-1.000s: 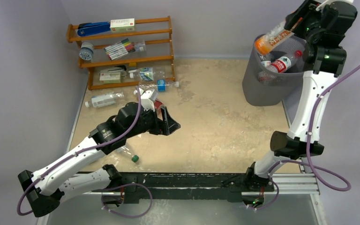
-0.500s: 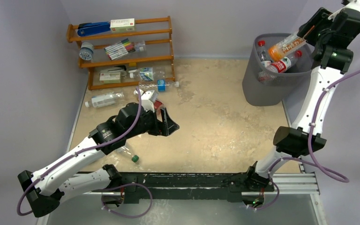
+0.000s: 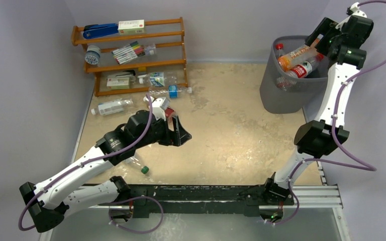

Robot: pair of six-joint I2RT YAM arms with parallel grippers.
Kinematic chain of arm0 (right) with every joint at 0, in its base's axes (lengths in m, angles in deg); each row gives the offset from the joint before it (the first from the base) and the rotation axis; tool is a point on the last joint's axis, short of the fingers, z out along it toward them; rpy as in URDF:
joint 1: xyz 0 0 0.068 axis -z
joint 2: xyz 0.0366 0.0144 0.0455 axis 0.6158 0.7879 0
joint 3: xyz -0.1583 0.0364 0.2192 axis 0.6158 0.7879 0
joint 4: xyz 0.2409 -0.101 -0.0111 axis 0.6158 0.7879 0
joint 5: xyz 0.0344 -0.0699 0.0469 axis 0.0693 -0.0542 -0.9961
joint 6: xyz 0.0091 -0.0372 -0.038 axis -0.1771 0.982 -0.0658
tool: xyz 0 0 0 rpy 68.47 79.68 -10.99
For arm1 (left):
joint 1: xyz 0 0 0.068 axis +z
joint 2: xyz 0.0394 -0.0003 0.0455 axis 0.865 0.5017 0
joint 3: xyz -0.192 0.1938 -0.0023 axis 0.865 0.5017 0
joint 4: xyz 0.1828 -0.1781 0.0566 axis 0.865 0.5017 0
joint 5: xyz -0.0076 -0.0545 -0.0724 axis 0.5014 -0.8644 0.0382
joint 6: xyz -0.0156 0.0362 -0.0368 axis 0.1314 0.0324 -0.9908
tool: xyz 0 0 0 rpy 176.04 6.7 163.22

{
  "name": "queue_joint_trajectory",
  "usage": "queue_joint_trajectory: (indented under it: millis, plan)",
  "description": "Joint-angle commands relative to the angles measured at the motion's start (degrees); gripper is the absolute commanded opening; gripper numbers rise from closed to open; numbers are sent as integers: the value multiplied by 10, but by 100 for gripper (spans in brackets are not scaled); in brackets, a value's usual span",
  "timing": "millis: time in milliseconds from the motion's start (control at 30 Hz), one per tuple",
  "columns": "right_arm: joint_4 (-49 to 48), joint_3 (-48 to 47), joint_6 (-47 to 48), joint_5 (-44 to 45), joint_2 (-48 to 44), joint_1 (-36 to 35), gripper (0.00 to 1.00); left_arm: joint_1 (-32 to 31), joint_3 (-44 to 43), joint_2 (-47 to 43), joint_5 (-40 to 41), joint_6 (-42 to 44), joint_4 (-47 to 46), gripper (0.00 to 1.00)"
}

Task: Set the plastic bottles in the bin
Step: Place the plastic bottle in the trash bin, then pick up the plastic bottle at the center of the board.

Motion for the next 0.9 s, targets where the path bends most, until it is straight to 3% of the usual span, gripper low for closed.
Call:
queue_joint_trajectory:
  millis: [0,233,433,867]
  plan:
    - [-8,-20,9,-10,-31,2,89,0,-22,6,5,11,-18,80]
    - [12,-46,5,-14,-39,7,90,-1,-21,10,3,7,-24,80]
    - [-10,0,-16,-70,-85,8,90,-1,-21,15,16,4,-22,80]
    - [-92,233,-50,-217,-240,5,90,0,-70,85,189,-33,62,86]
